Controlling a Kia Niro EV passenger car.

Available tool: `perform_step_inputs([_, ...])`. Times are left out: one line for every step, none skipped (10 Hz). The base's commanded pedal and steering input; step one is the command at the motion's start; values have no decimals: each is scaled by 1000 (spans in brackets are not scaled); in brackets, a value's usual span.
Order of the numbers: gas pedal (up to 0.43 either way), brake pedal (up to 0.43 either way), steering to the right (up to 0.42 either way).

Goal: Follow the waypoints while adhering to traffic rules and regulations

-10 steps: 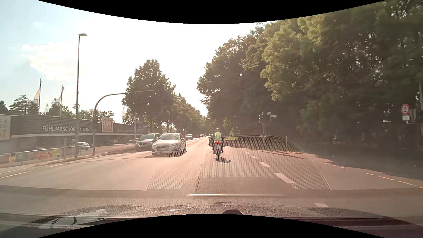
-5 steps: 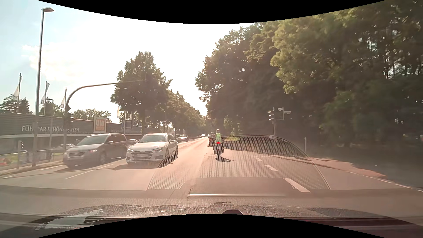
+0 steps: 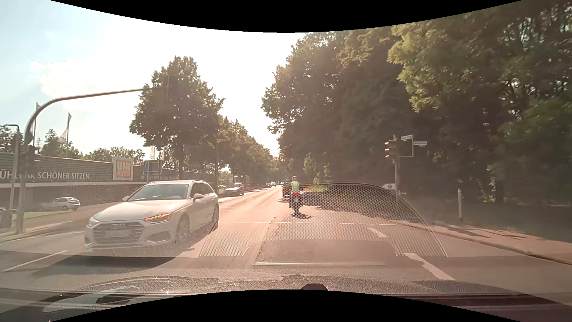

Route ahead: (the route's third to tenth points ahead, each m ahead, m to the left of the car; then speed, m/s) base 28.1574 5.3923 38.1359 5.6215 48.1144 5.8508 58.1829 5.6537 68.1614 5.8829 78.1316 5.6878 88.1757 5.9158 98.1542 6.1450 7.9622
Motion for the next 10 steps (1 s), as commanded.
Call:
perform_step_inputs([220,0,-2])
perform_step_inputs([220,0,-2])
perform_step_inputs([220,0,-2])
perform_step_inputs([220,0,-2])
perform_step_inputs([220,0,-3])
perform_step_inputs([220,0,-3])
perform_step_inputs([220,0,-2])
perform_step_inputs([220,0,-3])
perform_step_inputs([220,0,-3])
perform_step_inputs([220,0,-3])
